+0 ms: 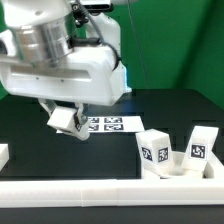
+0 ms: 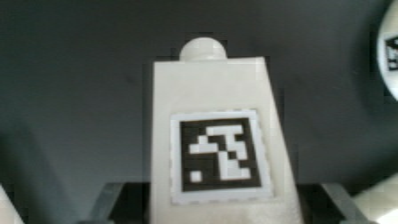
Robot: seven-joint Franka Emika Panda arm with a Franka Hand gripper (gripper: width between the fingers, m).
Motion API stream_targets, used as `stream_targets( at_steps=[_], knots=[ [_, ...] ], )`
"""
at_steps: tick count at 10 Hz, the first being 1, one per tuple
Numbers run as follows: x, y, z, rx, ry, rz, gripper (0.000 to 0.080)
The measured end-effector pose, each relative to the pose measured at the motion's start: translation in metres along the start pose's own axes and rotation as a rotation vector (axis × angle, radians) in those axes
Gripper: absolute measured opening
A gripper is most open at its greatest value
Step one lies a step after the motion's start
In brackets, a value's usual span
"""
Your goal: Assemble stool
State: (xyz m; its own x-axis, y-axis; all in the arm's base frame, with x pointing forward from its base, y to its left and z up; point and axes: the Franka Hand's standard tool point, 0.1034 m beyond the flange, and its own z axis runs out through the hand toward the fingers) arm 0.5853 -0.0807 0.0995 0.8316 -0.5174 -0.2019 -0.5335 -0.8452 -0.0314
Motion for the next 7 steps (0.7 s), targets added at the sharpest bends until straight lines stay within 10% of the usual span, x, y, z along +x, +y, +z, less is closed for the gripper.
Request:
stream_targets(
  at_steps=[3,7],
  knots=[
    [-0.032,-0.026,-0.012,0.045,0.155,0.013,0.0340],
    [-0.030,-0.042,-0.010,0.079,0.456,-0.016,0.0340]
  ],
)
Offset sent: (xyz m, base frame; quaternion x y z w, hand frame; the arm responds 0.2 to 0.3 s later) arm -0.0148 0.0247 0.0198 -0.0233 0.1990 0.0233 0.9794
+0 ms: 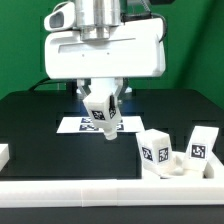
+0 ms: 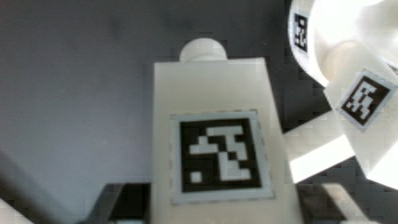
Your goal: Assemble stool
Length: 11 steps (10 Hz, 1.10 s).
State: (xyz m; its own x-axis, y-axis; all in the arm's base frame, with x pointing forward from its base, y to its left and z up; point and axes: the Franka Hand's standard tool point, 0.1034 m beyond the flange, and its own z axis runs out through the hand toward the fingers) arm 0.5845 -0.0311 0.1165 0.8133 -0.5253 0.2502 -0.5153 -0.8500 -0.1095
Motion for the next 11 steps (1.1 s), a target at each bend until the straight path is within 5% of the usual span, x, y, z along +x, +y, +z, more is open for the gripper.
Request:
stream_targets(
  at_steps=[2,5,11],
  knots=[
    [-0.013,-0.013,0.003,0.004,0.023,-0.035,0.0340],
    [-0.025,-0.054,-0.006,0.015,-0.033,-0.065,0.0340],
    [-0.029,-0.063,-0.004,0.022,-0.034,-0.036,0.0340]
  ],
)
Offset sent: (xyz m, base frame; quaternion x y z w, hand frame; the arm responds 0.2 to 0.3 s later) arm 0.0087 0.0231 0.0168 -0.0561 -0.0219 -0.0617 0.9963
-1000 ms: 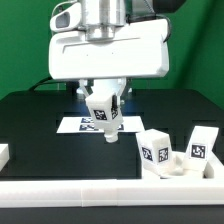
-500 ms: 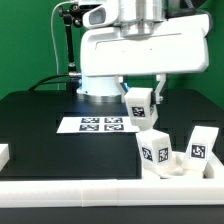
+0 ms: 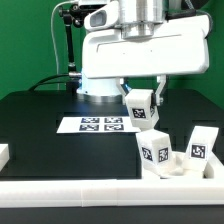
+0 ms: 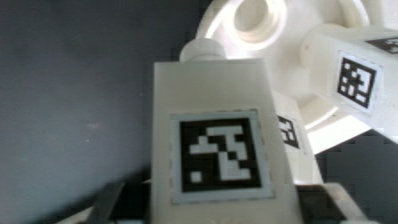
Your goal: Assemble stool
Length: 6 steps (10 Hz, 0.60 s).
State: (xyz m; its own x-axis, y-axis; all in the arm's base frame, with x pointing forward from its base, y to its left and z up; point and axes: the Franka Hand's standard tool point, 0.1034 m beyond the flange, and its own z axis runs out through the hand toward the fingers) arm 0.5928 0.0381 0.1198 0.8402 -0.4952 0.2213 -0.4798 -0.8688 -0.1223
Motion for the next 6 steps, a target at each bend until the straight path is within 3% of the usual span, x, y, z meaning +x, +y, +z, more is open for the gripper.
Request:
stream_targets(
  at_steps=[2,6],
  knots=[
    [0.001,-0.022,0.001,0.008,0.006,-0.030,0.0340],
    [-0.001,-0.023,0.002,0.007,0.005,-0.035,0.0340]
  ],
)
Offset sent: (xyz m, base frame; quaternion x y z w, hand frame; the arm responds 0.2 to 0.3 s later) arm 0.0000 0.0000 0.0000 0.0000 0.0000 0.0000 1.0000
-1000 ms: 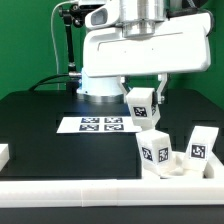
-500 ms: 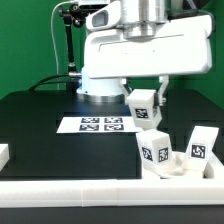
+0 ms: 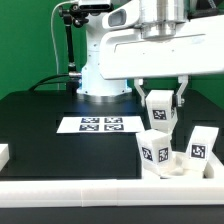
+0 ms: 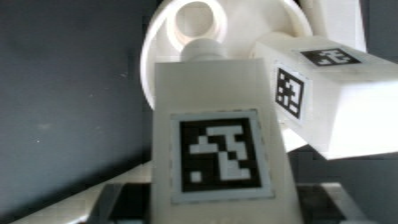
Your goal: Assemble stool
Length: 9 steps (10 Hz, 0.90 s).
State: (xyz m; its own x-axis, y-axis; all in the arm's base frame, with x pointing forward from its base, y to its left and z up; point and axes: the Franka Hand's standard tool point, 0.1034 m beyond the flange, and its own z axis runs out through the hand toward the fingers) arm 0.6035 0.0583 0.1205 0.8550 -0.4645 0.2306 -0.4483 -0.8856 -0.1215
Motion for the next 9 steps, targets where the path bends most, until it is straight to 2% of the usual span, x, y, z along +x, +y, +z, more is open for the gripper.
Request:
stream_targets(
  at_steps=[5,9],
  knots=[
    [0.003,-0.002,0.013,-0.014,0.001,-0.009,0.0340],
    [0.002,0.000,0.016,-0.019,-0.002,-0.011,0.0340]
  ],
)
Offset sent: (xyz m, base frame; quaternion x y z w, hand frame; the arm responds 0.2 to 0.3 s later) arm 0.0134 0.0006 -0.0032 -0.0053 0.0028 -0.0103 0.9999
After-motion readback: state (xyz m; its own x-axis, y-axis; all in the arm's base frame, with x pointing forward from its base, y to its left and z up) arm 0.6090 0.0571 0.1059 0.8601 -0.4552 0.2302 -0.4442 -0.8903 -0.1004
